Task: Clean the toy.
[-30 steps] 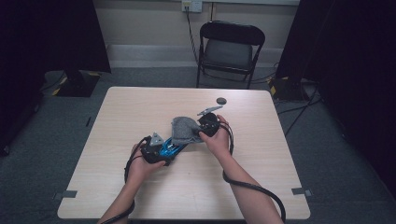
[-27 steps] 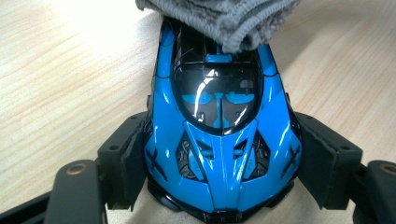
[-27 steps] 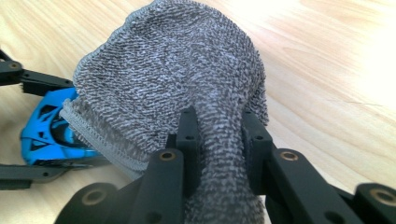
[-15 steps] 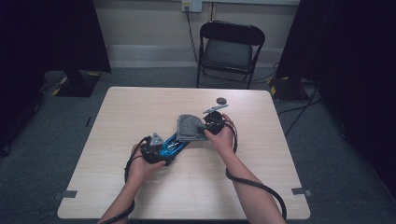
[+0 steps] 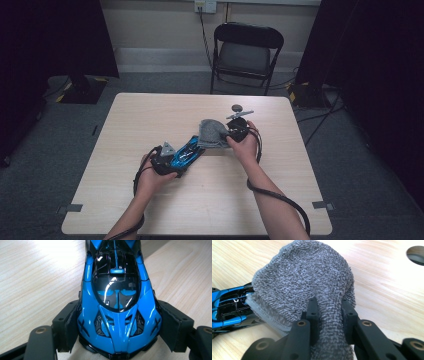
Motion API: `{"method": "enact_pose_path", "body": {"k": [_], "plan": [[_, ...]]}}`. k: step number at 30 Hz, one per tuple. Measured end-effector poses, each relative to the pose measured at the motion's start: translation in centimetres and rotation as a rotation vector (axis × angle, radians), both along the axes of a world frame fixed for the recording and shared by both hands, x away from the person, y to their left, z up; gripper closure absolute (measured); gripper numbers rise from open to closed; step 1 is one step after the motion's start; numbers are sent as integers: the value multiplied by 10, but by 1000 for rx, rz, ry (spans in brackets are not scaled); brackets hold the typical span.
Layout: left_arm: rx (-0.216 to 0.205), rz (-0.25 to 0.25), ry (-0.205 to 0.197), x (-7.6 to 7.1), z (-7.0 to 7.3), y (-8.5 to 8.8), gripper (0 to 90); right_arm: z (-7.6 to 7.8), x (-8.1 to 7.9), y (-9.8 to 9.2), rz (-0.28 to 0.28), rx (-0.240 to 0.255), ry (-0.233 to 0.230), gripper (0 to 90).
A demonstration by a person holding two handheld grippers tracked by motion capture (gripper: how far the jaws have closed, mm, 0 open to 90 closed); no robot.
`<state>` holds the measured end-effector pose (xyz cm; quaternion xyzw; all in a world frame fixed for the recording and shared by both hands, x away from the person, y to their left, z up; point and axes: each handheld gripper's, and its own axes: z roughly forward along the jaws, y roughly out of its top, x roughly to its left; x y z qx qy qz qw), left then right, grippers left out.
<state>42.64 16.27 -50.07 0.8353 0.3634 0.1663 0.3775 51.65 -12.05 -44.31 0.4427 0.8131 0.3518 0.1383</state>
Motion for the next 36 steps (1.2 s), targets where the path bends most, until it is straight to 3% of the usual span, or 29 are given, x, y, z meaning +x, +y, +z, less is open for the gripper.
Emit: {"method": "enact_pose_path", "body": {"k": [6, 12, 18, 26, 36], "plan": [[0, 1, 0, 0, 0, 0, 259, 5, -1, -11, -17, -5, -11, 732], [-1, 2, 0, 0, 0, 0, 259, 18, -5, -36, -53, 7, -39, 732], [3, -1, -1, 0, 0, 0, 259, 32, -15, -48, -40, 60, -62, 732], [5, -2, 0, 0, 0, 0, 259, 43, -32, -34, 33, 124, -82, 730], [1, 0, 1, 0, 0, 0, 259, 41, -44, -4, 122, 136, -76, 729]]}}
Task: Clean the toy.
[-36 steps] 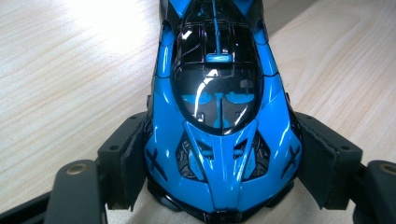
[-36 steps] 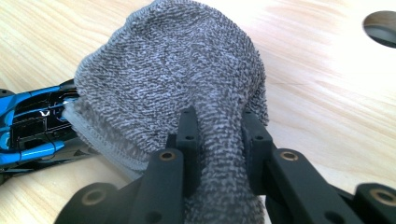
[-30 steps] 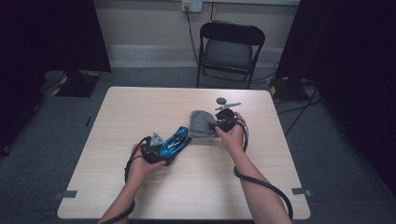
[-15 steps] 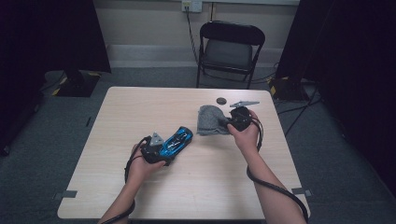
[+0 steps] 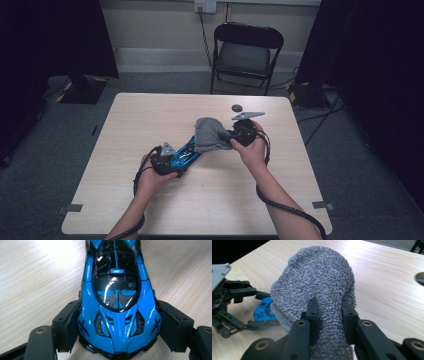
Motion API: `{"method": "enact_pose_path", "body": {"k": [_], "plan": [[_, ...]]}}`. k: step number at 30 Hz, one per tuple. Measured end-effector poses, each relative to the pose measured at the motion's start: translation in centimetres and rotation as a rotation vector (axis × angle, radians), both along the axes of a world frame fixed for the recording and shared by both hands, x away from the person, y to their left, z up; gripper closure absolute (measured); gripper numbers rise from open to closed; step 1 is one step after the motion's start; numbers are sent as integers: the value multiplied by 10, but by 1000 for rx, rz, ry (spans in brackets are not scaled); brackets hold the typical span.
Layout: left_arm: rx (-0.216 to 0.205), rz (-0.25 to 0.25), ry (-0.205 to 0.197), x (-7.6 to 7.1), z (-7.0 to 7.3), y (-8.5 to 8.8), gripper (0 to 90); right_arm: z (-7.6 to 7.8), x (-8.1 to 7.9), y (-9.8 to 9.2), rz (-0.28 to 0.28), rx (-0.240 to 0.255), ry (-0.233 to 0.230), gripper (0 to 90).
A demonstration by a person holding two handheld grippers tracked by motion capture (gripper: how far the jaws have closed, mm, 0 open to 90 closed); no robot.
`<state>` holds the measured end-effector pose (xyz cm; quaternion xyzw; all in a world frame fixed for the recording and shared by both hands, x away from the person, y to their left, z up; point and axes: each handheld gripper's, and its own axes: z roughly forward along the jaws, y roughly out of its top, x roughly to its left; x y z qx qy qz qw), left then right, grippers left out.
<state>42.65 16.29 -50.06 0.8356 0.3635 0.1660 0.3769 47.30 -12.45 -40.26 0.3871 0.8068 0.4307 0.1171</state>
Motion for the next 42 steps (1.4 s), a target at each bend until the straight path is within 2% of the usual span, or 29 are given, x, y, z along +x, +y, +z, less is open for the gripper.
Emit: {"method": "enact_pose_path", "body": {"k": [12, 19, 25, 27, 30, 42], "plan": [[-1, 1, 0, 0, 0, 0, 259, -15, -9, 48, 83, 18, 31, 727], [4, -1, -3, 0, 0, 0, 259, -28, -16, 76, 129, -16, 46, 724], [4, -1, -3, 0, 0, 0, 259, -41, -19, 89, 143, -56, 61, 720], [4, 0, -2, 0, 0, 0, 259, -45, -19, 92, 140, -81, 60, 719], [3, 0, -2, 0, 0, 0, 259, -48, -17, 91, 132, -87, 62, 719], [3, 0, -3, 0, 0, 0, 259, -48, -9, 84, 119, -91, 68, 719]]}}
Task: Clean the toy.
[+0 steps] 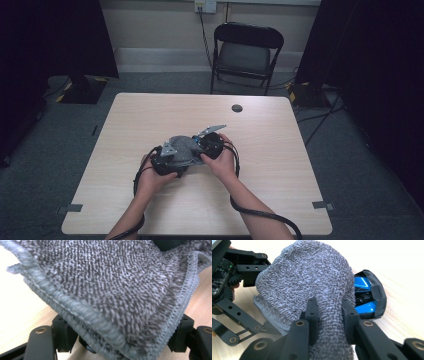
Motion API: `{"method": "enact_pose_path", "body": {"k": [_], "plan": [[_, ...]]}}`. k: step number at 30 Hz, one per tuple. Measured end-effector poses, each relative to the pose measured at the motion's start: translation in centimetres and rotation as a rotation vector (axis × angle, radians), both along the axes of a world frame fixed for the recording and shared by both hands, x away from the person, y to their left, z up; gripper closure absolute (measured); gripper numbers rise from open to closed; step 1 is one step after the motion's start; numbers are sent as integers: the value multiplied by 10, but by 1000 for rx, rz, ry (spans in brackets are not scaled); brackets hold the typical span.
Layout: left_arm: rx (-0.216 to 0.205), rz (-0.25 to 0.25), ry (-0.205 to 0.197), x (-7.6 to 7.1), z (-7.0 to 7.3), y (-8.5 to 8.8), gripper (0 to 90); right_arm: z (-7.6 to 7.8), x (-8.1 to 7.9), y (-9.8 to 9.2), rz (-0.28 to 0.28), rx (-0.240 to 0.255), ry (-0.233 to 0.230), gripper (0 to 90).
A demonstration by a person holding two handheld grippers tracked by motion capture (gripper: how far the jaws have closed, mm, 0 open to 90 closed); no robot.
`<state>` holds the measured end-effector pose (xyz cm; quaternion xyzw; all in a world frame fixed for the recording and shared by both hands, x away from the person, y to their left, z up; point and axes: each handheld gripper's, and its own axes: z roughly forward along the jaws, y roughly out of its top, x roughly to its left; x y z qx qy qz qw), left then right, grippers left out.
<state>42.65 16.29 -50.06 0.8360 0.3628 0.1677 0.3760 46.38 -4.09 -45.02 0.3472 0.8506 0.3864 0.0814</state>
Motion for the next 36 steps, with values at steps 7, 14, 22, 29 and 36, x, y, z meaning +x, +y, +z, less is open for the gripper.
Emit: {"method": "enact_pose_path", "body": {"k": [7, 14, 22, 29, 36], "plan": [[-1, 0, 0, 0, 0, 0, 259, 3, 5, -2, -2, -16, -5, 718], [0, 0, 0, 0, 0, 0, 259, 4, 13, -10, -32, -14, -1, 718], [0, 0, 0, 0, 0, 0, 259, 5, 19, -16, -55, -20, 3, 718], [-1, 0, 0, 0, 0, 0, 259, 7, 25, -21, -76, -13, 9, 719], [-2, 1, 1, 0, 0, 0, 259, 7, 28, -24, -90, -19, 9, 719]]}}
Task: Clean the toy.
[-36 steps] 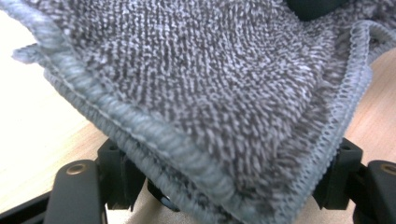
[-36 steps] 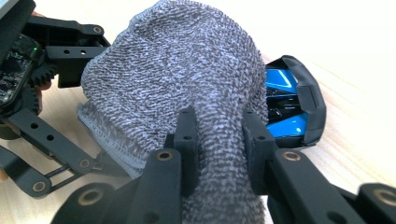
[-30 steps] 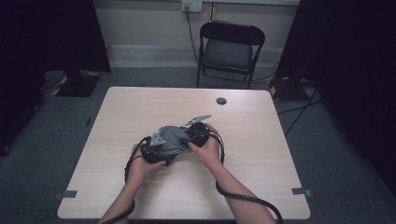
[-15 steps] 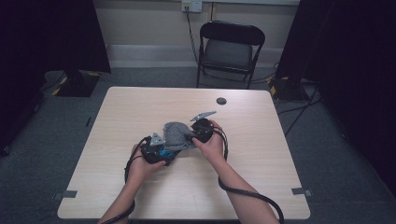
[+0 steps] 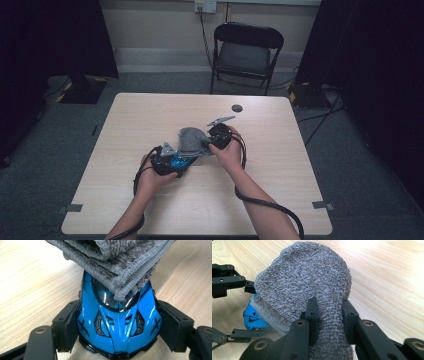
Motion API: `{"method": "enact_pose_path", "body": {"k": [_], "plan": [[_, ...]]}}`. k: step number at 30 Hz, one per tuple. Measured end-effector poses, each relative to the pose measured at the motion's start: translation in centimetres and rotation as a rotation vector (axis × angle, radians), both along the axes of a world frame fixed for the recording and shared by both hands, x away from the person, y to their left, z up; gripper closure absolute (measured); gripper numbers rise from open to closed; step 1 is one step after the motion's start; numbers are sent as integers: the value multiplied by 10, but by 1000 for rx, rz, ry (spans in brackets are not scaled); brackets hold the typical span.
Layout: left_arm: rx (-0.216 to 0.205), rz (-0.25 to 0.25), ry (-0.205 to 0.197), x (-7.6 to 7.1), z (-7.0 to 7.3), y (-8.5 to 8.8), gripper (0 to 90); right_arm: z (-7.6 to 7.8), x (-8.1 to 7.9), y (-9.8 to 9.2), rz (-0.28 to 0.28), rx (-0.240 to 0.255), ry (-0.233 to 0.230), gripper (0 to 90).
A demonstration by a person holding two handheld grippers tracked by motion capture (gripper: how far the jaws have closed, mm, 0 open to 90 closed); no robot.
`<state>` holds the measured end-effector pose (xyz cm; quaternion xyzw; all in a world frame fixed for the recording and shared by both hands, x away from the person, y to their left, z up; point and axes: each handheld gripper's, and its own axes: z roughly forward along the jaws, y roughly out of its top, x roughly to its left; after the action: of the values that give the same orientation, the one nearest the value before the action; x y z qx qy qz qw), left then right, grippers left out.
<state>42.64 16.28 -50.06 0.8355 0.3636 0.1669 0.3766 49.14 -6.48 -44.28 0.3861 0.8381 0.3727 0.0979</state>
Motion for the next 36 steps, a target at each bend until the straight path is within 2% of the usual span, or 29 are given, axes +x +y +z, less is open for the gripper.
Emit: {"method": "enact_pose_path", "body": {"k": [9, 14, 16, 19, 24, 36], "plan": [[-2, 1, 2, 0, 0, 0, 259, 1, 2, -4, -19, 4, -13, 721], [-3, 1, 1, 0, 0, 0, 259, 3, 4, -9, -40, -17, -26, 720], [-2, 1, 1, 0, 0, 0, 259, 2, 6, -13, -51, -28, -25, 720], [-2, 1, 2, 0, 0, 0, 259, -2, 9, -22, -74, -13, -10, 720], [-2, 1, 2, 0, 0, 0, 259, -5, 11, -26, -89, -4, -1, 720], [-2, 1, 2, 0, 0, 0, 259, -8, 15, -36, -116, -26, -3, 720]]}}
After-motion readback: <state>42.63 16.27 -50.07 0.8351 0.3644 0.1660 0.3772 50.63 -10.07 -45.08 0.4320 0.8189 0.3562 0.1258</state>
